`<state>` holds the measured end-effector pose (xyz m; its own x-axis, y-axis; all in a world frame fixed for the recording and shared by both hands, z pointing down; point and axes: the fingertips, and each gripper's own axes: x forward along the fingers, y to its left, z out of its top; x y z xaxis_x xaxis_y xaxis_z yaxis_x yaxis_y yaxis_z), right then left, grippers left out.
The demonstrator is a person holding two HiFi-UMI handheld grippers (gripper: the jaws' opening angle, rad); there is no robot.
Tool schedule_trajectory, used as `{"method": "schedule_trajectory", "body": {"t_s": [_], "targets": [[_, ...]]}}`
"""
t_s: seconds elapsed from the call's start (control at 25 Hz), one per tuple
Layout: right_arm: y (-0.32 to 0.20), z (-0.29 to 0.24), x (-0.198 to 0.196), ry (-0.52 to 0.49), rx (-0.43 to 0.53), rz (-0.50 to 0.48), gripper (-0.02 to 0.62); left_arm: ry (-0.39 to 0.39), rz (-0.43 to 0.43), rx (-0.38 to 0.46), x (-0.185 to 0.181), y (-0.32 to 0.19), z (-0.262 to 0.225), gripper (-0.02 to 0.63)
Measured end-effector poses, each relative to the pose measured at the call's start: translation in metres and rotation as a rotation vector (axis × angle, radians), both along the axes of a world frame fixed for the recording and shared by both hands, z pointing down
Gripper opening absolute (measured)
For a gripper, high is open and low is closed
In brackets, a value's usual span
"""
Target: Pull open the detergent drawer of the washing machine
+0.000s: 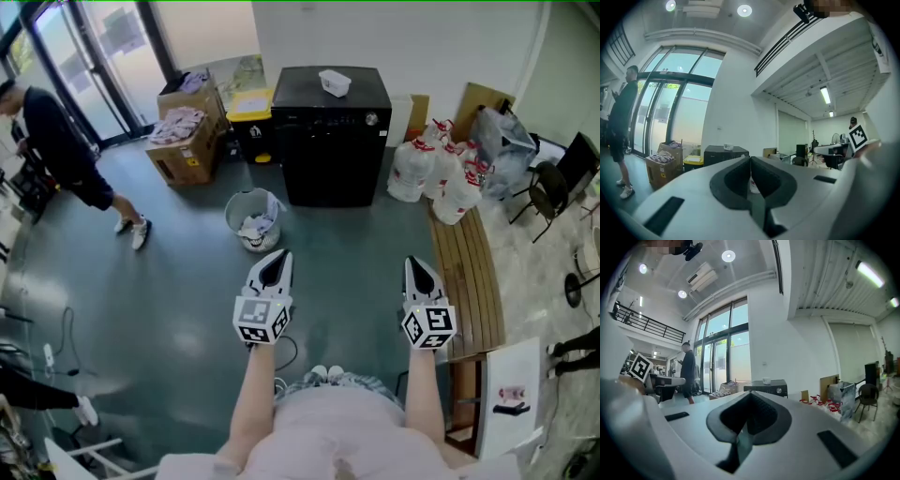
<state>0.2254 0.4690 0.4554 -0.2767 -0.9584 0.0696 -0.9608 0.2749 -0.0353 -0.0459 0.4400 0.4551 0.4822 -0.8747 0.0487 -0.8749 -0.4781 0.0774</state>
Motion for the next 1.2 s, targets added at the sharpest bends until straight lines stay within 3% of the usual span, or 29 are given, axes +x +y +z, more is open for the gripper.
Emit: {"method": "schedule_trajectory", "body": {"t_s": [0.56,0.72,0.76,0.84,0.96,1.2], "targets": [[-0.003,0.012,-0.006,-0.046,-0.022,-0.016,0.023,0.039,0.064,-0.05,0.009,-0.005,0.02,0.029],[-0.009,0.006,-0.009,-0.084,-0.006,-0.025,0.151,0.032,0.094,-0.026,0.008,-0.009,0.014,0.033],[-0.01,0.004,-0.009,-0.092,0.0,-0.023,0.193,0.033,0.104,-0.025,0.008,-0.01,0.012,0.068],[-0.011,0.001,-0.009,-0.104,0.014,-0.014,0.269,0.044,0.118,-0.024,0.007,-0.011,0.01,0.206],[-0.014,0.0,-0.011,-0.117,0.031,0.0,0.367,0.058,0.121,-0.017,0.003,-0.013,0.008,0.291],[-0.019,0.004,-0.019,-0.128,0.025,0.014,0.413,0.038,0.121,-0.008,-0.005,-0.018,0.011,0.336]]}}
